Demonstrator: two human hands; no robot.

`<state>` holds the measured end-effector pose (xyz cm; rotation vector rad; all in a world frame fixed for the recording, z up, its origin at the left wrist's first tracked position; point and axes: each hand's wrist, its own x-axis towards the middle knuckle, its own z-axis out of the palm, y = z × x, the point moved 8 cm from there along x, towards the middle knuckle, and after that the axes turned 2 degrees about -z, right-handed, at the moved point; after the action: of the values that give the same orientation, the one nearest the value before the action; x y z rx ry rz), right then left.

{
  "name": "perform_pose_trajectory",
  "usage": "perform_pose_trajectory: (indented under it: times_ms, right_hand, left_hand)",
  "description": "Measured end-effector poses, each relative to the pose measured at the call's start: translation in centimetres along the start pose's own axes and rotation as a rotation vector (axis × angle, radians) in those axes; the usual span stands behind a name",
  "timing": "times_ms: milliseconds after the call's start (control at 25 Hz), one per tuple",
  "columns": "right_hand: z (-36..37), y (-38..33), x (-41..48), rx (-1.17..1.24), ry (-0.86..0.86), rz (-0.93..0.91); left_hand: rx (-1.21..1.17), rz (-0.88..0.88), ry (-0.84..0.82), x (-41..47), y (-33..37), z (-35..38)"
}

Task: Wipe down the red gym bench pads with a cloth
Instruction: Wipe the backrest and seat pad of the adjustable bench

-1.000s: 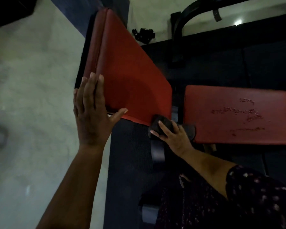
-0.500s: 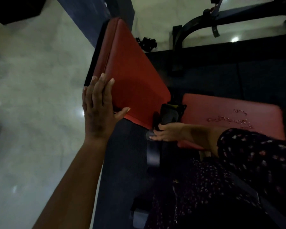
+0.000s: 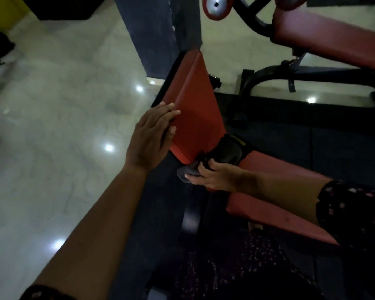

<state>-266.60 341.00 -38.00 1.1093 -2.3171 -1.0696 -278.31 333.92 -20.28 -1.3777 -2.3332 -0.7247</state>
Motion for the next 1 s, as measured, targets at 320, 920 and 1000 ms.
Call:
perform_pose_trajectory:
  times_ms: [320,920,1000]
  right_hand:
    - [-4.3,6.9,0.5,-0.115,0.145,-0.094]
    - [-8.1,14.8,0.3,0.018,0.453,0.053]
    - [-8.1,17.1,0.0,0.070,0.449,0.126]
  left_hand:
    - [-0.059,-0.204,-0.197,1.7,-2.6,-1.0]
    - [-0.637,-0.781,0.202,-4.3,-5.1,0.4]
    - [-0.543,-0.772,0.244,-6.3,-3.5,1.1]
